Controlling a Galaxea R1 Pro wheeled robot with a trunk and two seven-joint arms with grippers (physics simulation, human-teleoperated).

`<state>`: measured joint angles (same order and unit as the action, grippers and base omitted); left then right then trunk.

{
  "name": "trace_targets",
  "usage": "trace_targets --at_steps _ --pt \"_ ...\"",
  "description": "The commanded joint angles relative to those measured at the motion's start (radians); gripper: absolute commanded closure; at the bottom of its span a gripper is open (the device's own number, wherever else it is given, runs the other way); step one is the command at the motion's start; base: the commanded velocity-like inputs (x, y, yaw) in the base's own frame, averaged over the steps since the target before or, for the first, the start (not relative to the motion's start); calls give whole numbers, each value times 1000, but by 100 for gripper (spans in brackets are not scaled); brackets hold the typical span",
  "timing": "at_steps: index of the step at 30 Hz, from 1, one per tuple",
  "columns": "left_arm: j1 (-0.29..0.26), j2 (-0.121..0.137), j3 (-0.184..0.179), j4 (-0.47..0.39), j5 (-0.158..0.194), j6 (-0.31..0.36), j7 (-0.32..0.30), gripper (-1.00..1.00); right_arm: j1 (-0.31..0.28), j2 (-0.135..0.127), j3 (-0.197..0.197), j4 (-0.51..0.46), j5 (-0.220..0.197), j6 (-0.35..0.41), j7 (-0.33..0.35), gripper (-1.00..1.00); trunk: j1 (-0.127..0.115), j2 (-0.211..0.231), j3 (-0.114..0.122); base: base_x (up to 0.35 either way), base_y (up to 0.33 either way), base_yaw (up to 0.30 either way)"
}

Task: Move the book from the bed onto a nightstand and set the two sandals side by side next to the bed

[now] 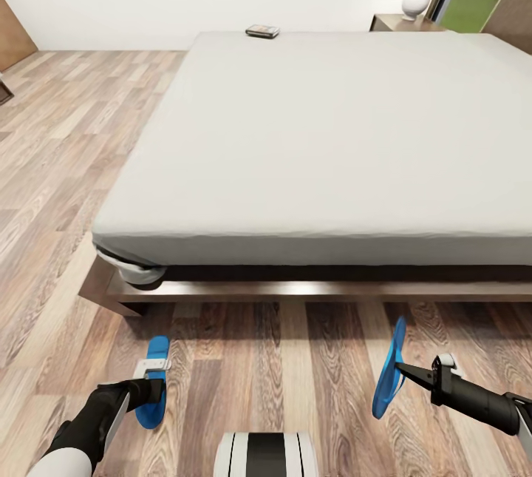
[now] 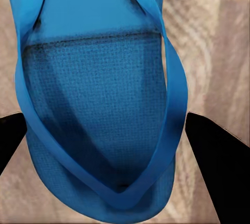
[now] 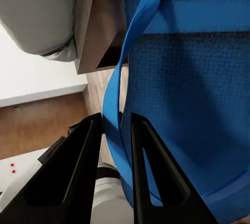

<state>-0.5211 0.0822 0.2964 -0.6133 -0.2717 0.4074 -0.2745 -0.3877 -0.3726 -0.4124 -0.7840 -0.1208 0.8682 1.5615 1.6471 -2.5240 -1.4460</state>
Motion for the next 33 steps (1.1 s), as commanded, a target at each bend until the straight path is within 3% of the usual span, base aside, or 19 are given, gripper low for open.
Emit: trace_targets --at_steps 1,19,26,33 --pt "0 -1 6 -2 -10 4 -9 100 0 0 0 0 -2 12 5 100 0 -1 -5 0 0 0" --pt "0 -1 6 -2 -10 4 -9 100 0 0 0 0 -2 12 5 100 7 -4 -66 0 0 0" --pt "0 -2 6 -1 -10 -2 -9 100 0 0 0 0 -2 12 5 100 7 -4 -66 0 0 0" --pt "0 -2 6 19 -10 -69 -8 100 0 0 0 0 -2 12 5 100 7 -4 -66 0 0 0"
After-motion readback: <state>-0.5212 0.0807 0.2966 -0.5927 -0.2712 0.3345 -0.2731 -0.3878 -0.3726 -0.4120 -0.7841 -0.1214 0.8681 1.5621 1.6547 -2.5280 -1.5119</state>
